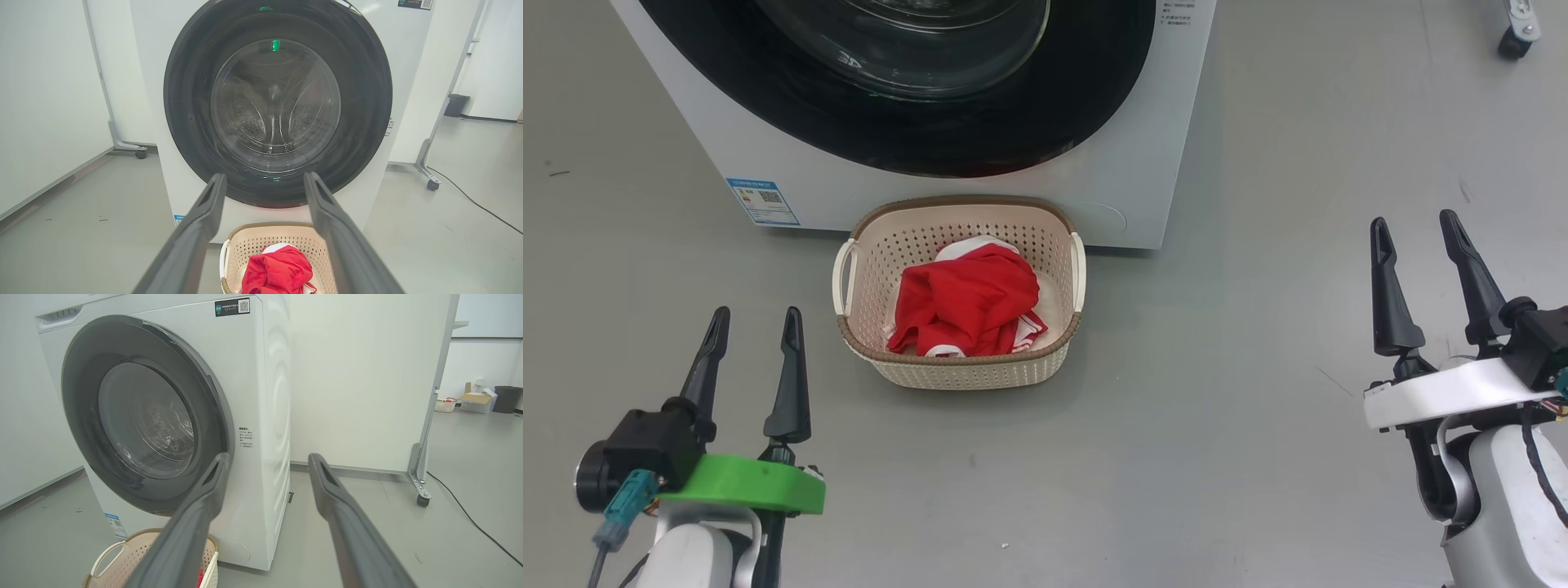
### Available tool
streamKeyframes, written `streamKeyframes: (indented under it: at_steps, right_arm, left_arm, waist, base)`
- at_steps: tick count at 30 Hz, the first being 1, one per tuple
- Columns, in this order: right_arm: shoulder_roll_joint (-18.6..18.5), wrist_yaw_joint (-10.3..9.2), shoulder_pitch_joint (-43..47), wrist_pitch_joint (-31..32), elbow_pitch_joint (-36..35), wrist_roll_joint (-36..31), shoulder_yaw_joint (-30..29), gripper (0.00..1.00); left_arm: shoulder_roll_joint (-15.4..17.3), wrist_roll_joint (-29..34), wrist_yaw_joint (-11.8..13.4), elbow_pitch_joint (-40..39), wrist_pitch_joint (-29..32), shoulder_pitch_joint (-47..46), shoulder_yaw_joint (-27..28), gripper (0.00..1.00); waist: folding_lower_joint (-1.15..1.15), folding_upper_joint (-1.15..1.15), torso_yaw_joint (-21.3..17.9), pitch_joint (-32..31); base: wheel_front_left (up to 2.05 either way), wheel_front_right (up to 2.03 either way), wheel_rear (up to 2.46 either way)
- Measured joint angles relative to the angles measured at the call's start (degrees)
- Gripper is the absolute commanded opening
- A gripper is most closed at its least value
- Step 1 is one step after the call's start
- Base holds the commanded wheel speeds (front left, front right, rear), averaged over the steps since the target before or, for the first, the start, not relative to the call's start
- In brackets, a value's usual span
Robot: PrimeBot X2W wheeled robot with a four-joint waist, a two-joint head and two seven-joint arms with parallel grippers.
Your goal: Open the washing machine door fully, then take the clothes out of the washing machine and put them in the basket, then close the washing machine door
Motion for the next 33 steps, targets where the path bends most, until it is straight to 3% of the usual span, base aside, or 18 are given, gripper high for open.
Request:
streamKeyframes:
  at_steps: [33]
  right_arm:
    - [1.42,1.19,1.95,0.00,-1.22,-2.31,-1.78,1.00]
  left_arm:
    - [-0.14,1.16,0.00,0.21,0.01,0.84,-2.54,1.00]
  waist:
    - [0.00,0.00,-0.28,0.81]
  base:
    - [0.00,0.00,0.00]
